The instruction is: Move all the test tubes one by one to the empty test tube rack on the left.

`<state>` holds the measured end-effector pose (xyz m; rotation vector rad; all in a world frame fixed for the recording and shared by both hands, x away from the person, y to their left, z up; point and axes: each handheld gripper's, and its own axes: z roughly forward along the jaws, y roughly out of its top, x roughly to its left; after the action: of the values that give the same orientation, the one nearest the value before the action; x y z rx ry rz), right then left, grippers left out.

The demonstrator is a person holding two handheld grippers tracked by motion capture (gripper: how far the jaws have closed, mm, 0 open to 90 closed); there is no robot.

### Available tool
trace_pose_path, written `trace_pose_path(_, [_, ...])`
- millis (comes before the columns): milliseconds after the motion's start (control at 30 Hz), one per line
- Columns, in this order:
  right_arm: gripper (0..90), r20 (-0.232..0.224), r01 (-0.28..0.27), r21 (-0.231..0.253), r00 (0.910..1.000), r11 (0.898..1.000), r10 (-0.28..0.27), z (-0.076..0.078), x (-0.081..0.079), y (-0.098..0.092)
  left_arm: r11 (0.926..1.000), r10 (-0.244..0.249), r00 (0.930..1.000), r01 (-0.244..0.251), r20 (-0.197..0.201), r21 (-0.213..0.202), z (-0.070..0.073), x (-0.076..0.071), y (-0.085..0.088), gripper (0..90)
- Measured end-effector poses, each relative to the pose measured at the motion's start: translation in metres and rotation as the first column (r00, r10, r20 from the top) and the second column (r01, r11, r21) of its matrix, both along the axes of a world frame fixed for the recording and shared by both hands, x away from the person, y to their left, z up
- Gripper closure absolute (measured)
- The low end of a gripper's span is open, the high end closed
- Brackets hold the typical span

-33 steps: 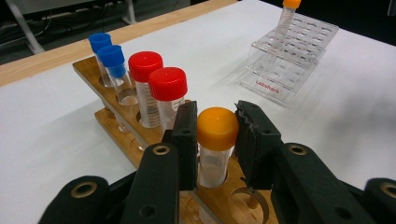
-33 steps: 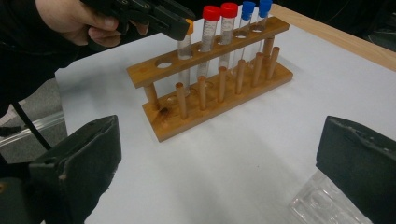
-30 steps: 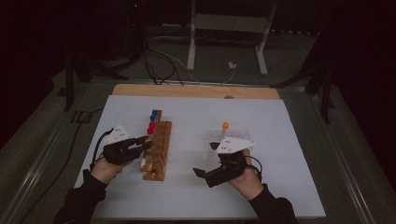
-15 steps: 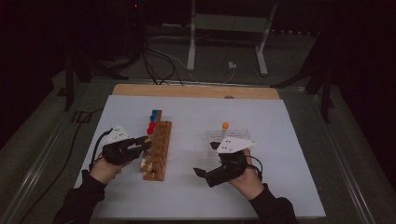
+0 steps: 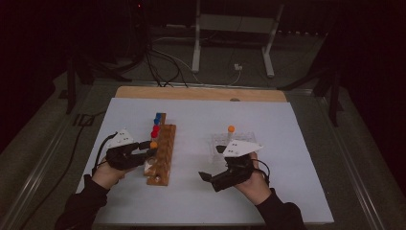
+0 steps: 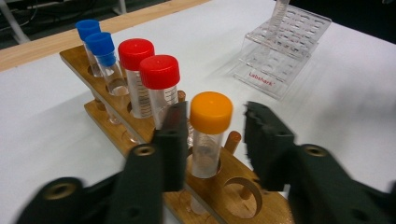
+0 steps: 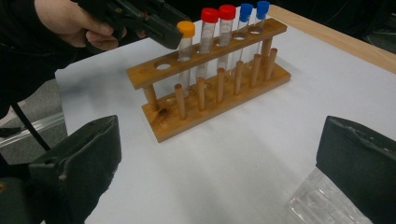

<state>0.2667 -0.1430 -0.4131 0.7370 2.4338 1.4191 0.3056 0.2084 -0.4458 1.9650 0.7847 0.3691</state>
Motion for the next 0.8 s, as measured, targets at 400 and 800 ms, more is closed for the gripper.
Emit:
trace_pose_path(400, [0.2,0.038,0.038,0.027,0.9985,0.999,-0.039,0.014,0.002,-0.014,0.9989,0.007,0.9988,-0.004,0.048,-0.048,0.017,-0.017,0.003,24.1])
trace_pose_path(800, [0.2,0.056,0.196,0.094,0.9778,0.976,-0.202,0.032,0.022,-0.058,0.9932,-0.011,0.9972,0.019,0.074,-0.115,0.031,-0.033,0.002,2.2])
